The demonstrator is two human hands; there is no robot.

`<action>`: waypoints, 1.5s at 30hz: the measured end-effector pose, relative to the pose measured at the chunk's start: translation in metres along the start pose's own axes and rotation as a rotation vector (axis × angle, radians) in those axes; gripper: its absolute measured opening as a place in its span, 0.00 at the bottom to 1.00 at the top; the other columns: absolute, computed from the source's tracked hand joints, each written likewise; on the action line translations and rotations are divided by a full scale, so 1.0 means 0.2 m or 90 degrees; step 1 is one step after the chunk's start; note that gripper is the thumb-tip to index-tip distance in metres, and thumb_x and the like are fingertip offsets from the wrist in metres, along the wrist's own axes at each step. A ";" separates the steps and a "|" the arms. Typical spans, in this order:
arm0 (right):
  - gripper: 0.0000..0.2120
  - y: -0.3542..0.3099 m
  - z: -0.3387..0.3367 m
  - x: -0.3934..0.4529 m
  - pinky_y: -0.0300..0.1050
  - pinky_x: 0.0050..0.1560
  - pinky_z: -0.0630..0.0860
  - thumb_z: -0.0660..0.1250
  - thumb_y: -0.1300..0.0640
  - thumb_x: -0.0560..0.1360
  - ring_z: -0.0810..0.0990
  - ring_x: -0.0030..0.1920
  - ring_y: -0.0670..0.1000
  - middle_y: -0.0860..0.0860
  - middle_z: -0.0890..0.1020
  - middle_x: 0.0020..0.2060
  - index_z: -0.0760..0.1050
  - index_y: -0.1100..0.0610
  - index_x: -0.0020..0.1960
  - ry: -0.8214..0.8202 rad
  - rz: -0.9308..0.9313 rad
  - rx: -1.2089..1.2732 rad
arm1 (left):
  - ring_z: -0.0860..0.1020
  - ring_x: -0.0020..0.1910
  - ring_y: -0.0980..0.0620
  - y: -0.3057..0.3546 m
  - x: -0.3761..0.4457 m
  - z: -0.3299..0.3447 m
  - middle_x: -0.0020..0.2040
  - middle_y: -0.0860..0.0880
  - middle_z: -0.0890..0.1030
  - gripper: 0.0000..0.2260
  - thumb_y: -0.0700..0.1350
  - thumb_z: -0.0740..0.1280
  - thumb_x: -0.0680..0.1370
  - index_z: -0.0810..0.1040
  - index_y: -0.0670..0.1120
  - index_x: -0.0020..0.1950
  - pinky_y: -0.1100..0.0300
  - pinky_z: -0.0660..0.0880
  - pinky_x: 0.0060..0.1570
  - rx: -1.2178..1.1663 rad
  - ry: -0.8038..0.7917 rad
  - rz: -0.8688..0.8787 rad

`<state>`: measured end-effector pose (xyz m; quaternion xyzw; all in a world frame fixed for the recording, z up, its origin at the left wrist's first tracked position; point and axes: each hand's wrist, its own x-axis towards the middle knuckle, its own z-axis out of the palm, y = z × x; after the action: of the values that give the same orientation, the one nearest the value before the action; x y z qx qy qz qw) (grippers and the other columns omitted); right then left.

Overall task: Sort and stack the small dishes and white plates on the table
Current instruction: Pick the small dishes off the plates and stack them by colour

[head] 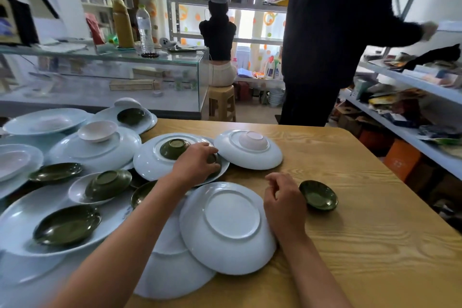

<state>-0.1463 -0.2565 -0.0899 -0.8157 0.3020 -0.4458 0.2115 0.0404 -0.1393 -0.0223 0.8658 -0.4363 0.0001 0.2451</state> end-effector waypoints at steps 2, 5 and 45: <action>0.11 0.00 0.00 0.00 0.36 0.44 0.73 0.66 0.66 0.71 0.78 0.45 0.45 0.46 0.81 0.45 0.79 0.54 0.49 0.001 -0.010 0.001 | 0.75 0.60 0.49 -0.01 0.00 0.01 0.63 0.50 0.77 0.25 0.50 0.75 0.70 0.76 0.49 0.67 0.55 0.74 0.59 0.026 -0.009 0.009; 0.11 0.00 0.00 0.00 0.37 0.44 0.72 0.66 0.67 0.70 0.78 0.44 0.45 0.46 0.81 0.44 0.79 0.55 0.48 0.001 -0.013 0.006 | 0.75 0.59 0.50 -0.02 0.01 0.02 0.61 0.50 0.79 0.25 0.47 0.75 0.70 0.76 0.49 0.66 0.57 0.73 0.58 0.044 0.005 0.024; 0.09 -0.04 -0.14 -0.05 0.43 0.48 0.76 0.64 0.56 0.79 0.78 0.52 0.45 0.48 0.82 0.49 0.79 0.56 0.56 0.042 -0.134 0.075 | 0.81 0.45 0.54 0.59 -0.22 0.20 0.51 0.47 0.82 0.12 0.49 0.63 0.81 0.77 0.50 0.63 0.63 0.77 0.39 -0.796 -0.035 -0.094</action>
<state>-0.1728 -0.2450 -0.0764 -0.8139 0.1951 -0.5090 0.2012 -0.0848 -0.1830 -0.0166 0.5862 -0.2988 -0.2942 0.6932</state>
